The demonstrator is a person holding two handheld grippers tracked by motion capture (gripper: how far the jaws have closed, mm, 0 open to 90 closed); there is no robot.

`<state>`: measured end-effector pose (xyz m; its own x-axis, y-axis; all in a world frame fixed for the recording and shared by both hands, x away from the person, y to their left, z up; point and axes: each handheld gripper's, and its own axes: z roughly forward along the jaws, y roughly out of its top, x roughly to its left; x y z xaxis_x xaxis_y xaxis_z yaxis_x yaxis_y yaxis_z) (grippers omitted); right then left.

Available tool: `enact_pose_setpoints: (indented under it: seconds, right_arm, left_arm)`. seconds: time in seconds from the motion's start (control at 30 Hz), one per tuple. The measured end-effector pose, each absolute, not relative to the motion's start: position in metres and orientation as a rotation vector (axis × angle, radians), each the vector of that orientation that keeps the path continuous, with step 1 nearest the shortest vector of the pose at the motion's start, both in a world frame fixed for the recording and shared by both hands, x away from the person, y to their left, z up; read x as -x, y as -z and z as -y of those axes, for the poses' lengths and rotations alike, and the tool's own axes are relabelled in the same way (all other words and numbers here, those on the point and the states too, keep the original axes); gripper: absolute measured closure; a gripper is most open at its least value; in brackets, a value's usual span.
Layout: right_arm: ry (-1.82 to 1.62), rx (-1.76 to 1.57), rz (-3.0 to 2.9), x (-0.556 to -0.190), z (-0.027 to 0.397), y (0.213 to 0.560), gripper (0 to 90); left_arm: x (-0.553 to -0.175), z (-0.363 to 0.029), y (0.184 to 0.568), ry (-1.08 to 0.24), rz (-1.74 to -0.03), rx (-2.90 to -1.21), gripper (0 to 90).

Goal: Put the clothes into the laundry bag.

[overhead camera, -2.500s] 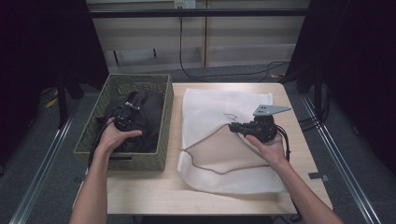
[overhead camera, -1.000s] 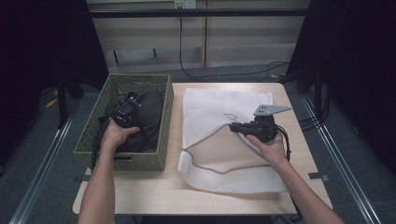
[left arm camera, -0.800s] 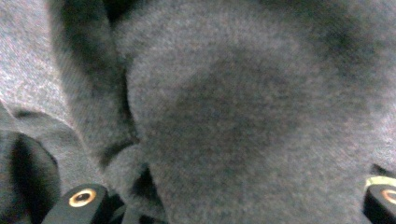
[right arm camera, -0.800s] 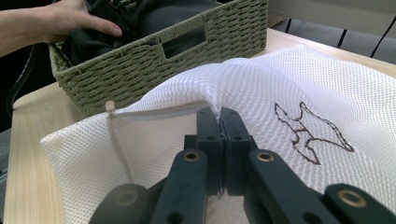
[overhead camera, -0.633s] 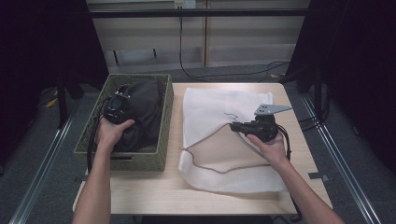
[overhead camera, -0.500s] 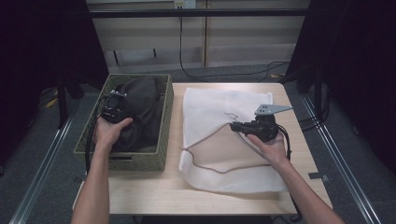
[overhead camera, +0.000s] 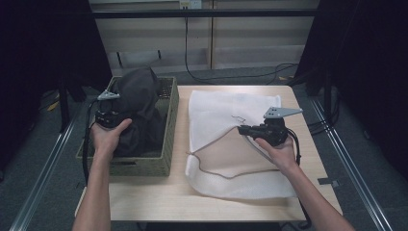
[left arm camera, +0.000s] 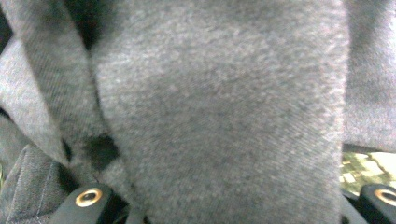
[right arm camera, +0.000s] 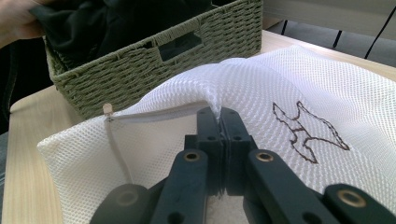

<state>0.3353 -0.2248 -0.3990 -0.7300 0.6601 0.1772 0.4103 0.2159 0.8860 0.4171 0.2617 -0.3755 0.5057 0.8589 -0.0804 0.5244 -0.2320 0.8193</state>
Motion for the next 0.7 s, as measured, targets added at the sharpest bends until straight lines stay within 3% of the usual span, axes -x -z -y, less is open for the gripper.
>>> enact_pose_setpoints:
  seconds: [0.7]
  right_arm:
    - [-1.53, -1.022, -2.247, -0.336, 0.226, 0.399, 88.7]
  left_arm:
    - [-0.375, -0.252, 0.327, -0.534, -0.871, -1.746, 72.6]
